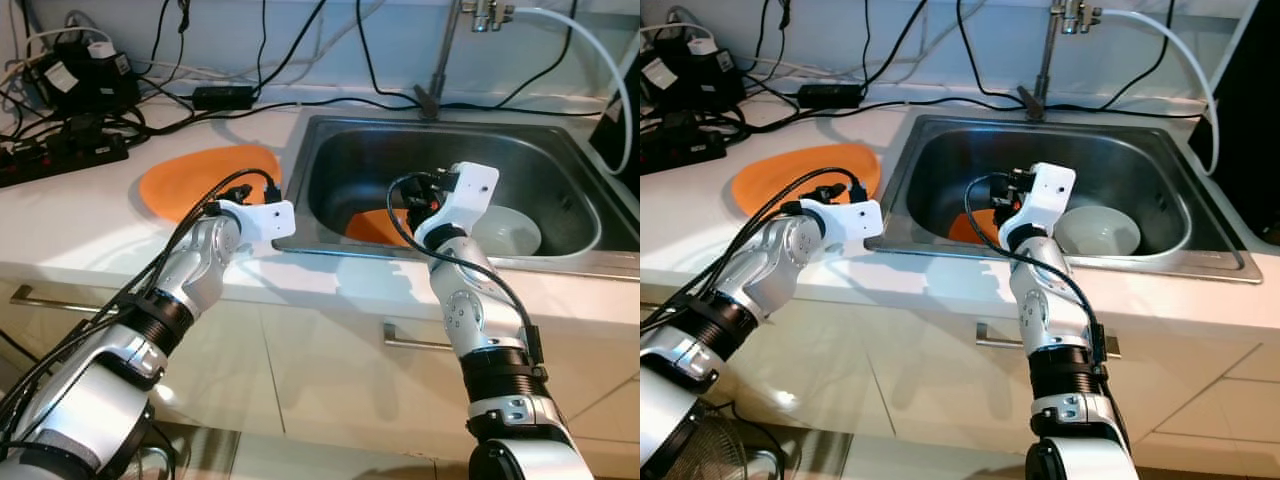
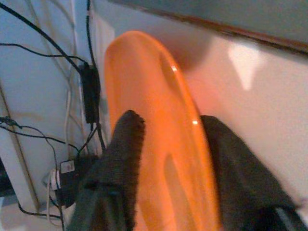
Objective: Kitchen organization
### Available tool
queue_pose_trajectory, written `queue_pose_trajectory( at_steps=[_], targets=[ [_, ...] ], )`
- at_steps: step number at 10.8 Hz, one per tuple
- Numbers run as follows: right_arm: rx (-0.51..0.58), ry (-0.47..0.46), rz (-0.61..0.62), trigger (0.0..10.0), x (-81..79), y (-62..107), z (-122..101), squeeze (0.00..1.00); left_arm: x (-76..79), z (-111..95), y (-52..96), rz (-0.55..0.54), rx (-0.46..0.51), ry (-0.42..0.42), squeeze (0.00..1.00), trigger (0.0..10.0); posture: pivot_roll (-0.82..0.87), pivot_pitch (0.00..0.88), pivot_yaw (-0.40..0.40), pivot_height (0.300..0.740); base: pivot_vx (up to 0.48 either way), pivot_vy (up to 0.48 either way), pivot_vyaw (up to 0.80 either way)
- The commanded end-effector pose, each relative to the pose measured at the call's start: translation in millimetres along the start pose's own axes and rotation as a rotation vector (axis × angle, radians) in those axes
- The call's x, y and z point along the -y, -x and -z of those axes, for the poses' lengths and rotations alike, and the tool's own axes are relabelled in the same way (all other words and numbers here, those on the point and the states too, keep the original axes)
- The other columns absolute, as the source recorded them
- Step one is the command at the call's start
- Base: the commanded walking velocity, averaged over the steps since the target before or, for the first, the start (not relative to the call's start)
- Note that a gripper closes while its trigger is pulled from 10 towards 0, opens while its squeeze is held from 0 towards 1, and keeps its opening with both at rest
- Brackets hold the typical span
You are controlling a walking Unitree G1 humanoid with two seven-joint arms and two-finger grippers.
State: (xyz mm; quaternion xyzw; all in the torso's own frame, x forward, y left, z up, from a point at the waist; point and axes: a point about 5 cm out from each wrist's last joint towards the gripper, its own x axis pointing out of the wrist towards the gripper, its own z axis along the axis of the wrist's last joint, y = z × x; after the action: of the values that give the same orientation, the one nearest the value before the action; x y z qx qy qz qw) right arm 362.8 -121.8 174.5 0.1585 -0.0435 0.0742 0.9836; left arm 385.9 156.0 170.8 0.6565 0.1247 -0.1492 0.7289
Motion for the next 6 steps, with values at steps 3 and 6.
queue_pose_trajectory(
  at_steps=[3,6],
  targets=[
    [0.001,-0.010,0.008,10.0,2.1,1.1,-2.3,0.00,35.0,22.3,-5.8,0.140,-0.089,-0.005,0.00,0.0,0.18,0.045,0.020,0.740,0.000,0.000,0.00],
    [-0.008,-0.010,0.002,10.0,0.9,0.5,-0.8,0.00,35.4,20.8,-6.6,0.133,-0.078,-0.005,0.00,0.0,0.19,0.044,0.015,0.740,0.000,0.000,0.00]
  ],
)
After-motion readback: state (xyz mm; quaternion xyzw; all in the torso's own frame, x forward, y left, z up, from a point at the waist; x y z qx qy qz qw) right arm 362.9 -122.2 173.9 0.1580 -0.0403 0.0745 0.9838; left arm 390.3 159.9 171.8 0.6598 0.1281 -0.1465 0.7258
